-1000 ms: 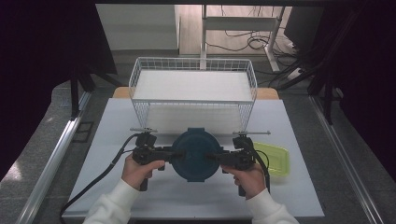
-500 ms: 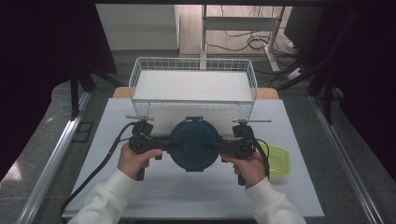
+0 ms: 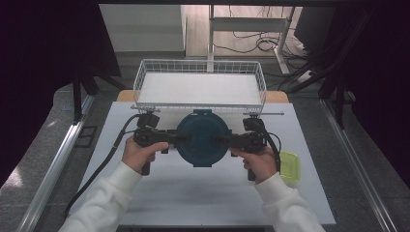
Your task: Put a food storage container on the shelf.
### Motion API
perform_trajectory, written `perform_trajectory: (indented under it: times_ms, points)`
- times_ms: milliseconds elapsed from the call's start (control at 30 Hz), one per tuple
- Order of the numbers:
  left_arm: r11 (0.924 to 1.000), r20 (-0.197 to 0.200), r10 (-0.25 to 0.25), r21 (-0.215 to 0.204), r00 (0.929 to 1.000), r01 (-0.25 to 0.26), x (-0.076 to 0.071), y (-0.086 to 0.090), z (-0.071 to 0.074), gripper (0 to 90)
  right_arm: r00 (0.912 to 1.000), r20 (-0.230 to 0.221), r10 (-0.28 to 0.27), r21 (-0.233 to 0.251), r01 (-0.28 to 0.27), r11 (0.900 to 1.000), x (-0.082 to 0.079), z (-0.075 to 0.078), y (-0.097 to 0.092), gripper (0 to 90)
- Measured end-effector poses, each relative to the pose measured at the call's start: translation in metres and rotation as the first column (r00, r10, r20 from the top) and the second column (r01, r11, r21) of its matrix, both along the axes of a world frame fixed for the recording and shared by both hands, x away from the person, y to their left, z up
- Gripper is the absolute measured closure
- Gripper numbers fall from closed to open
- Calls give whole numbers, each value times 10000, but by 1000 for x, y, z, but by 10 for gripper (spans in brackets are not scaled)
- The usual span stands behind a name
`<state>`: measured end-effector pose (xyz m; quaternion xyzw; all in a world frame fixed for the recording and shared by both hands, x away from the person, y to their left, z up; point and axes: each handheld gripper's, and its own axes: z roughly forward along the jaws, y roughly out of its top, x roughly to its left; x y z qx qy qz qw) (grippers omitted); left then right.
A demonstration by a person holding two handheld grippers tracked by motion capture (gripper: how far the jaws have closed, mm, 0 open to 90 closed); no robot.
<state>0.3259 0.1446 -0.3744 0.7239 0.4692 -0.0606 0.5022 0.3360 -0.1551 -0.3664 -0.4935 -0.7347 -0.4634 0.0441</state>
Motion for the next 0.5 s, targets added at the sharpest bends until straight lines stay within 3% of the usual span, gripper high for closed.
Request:
perform_trajectory:
  times_ms: [500]
  points:
    - [9999, 417, -26, 128, 9991, 21, 23, 2, 35, 391, 9991, 419, -6, 167, -1, 9999, 23, 31, 1, 308]
